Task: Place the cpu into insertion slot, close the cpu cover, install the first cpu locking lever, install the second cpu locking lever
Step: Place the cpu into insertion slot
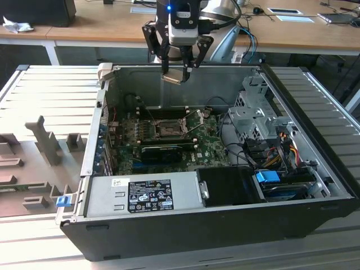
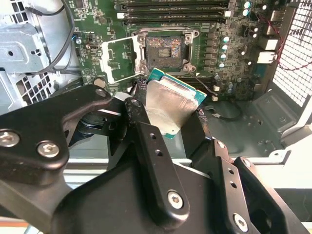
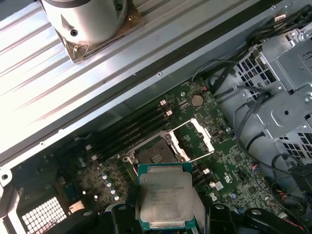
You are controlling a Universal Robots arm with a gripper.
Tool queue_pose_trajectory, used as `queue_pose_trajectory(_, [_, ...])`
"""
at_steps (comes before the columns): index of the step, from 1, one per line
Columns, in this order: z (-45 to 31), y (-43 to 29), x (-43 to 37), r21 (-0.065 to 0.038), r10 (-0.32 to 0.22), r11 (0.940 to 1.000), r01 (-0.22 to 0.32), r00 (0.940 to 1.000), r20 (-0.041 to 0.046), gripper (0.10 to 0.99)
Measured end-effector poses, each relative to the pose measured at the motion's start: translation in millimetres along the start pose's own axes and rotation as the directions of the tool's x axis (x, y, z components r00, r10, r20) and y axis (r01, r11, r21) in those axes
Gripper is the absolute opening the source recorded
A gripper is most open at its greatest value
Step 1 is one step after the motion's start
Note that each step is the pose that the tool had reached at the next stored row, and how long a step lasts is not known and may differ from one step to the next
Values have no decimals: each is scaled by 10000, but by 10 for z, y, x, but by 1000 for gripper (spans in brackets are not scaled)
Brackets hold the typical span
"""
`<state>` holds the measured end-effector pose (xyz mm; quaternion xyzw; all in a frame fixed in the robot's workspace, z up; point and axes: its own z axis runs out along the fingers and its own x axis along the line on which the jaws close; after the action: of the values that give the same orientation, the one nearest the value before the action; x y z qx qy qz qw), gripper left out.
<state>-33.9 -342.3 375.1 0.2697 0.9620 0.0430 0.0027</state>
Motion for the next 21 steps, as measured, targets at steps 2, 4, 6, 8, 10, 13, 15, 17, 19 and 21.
queue_pose_trajectory(2, [0,0,0,-3,123,9999,-123,9999,10,529])
queue_pose_trajectory(4, [0,0,0,-3,187,9998,-187,9998,16,529])
queue_pose_trajectory(6, [1,0,0,-5,269,9996,-269,9996,23,529])
queue_pose_trajectory(8, [1,0,0,-7,332,9994,-332,9994,28,529])
queue_pose_trajectory(10, [1,0,0,-8,395,9992,-395,9992,33,529])
queue_pose_trajectory(13, [2,0,0,-12,559,9984,-559,9984,47,529])
queue_pose_trajectory(15, [1,0,0,-13,638,9980,-638,9979,54,529])
queue_pose_trajectory(17, [2,0,0,-15,695,9976,-695,9976,58,529])
queue_pose_trajectory(19, [2,0,0,-17,775,9970,-775,9970,65,529])
queue_pose_trajectory(21, [2,0,0,-22,992,9951,-992,9950,83,529])
